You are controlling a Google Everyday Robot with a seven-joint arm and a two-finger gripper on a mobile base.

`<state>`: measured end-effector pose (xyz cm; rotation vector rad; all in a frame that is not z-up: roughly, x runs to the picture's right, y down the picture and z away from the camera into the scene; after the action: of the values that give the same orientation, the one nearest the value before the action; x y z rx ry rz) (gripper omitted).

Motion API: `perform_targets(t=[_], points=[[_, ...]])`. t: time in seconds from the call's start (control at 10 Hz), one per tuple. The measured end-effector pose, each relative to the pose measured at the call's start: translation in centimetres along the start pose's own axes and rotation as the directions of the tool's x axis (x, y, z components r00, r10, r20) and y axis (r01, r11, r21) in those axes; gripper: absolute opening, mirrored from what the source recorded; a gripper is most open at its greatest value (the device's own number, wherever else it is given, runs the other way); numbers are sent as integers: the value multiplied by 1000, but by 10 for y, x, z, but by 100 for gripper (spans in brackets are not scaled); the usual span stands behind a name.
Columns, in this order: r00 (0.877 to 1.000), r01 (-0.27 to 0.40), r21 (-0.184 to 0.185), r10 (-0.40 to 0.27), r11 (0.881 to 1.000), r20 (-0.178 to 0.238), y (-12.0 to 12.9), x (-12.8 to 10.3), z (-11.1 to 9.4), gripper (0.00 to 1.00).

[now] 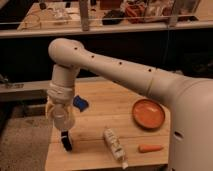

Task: Place the ceramic cup over the eraser

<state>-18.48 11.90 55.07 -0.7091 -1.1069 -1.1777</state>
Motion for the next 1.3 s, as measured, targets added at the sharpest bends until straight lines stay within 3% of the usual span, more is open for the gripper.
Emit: perform_targets(t=[0.5, 1.3], points=[[997, -8, 19, 6, 1000, 83, 7, -8, 24, 3], [988, 1, 15, -3, 1000, 157, 4, -1, 57, 3]])
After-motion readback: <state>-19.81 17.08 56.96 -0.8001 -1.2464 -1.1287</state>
